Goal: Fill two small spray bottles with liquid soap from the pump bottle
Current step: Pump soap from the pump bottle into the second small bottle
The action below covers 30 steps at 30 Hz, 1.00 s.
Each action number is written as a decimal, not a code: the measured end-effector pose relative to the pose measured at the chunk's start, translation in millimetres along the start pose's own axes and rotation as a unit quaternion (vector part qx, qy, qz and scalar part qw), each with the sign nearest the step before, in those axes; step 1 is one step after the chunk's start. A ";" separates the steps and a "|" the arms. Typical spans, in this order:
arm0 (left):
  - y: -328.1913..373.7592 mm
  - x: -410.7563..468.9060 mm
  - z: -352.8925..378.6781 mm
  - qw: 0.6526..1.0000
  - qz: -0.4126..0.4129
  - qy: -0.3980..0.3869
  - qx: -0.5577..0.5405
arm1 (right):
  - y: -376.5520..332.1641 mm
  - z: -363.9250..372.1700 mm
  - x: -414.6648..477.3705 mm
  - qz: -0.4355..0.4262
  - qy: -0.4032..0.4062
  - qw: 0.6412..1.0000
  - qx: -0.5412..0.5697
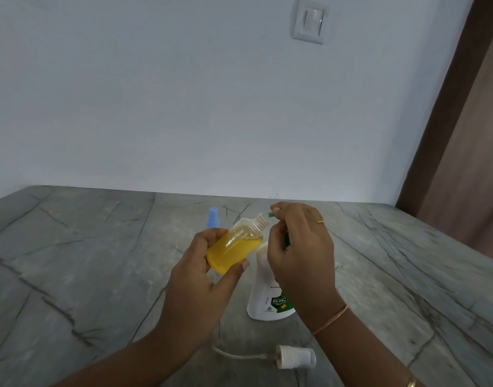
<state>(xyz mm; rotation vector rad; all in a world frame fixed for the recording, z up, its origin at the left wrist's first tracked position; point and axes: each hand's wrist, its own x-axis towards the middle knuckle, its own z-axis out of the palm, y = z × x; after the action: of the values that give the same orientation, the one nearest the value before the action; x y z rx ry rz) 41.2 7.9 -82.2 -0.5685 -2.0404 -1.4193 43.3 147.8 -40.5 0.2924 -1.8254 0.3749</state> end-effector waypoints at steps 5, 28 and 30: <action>0.5 -0.1 -0.6 1.000 0.003 0.004 -0.008 | -0.9 -4.1 6.9 0.008 -0.015 1.000 -0.001; 2.1 0.1 -1.1 1.000 -0.009 -0.001 -0.016 | 2.8 -3.1 6.2 -0.006 -0.007 1.000 0.002; 1.8 -0.1 -1.1 1.000 -0.012 -0.003 -0.015 | 2.7 -2.0 6.0 -0.005 -0.003 1.000 0.000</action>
<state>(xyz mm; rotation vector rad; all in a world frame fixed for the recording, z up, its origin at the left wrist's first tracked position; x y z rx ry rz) 42.7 7.5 -80.7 -0.5644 -2.0398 -1.4662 42.3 151.1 -34.6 0.3032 -1.8283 0.3680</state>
